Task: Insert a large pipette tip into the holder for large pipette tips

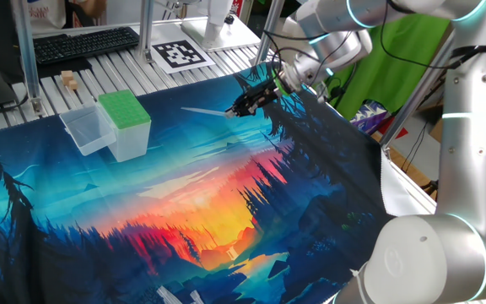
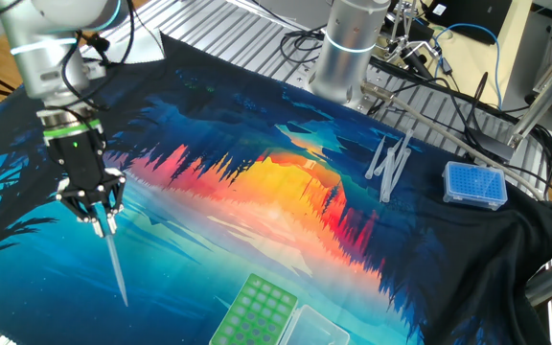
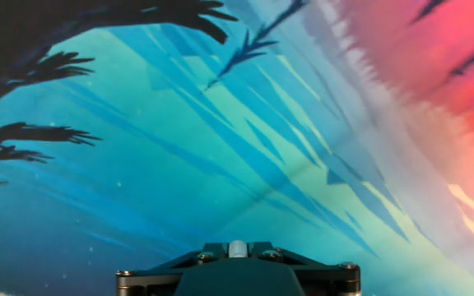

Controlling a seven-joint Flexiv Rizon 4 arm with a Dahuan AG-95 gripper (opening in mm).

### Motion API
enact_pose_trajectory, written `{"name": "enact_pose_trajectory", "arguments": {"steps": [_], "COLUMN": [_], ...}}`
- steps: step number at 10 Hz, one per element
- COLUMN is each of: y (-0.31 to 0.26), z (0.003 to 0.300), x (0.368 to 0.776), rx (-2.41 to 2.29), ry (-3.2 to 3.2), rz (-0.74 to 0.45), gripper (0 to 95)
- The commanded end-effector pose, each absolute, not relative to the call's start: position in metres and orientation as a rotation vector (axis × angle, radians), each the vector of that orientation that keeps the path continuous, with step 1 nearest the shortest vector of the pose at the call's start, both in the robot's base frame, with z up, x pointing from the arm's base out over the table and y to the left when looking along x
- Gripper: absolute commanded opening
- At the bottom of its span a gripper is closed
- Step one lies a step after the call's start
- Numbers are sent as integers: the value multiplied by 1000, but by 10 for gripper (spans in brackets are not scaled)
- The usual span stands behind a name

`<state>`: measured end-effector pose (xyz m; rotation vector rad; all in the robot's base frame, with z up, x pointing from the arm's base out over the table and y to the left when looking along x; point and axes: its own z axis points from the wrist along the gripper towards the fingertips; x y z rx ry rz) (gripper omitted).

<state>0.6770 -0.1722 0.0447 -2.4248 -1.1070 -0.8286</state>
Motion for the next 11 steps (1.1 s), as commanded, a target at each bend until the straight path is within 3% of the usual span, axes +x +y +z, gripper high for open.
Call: {"name": "enact_pose_trajectory", "arguments": {"steps": [1, 8, 11], "y": [-167, -173, -175], "z": [59, 113, 121], "x": [670, 657, 655], "rx": [-2425, -2429, -2455], "ry": [-1106, -1198, -1289], "rz": [-832, -811, -759], "gripper": [0, 0, 0]}}
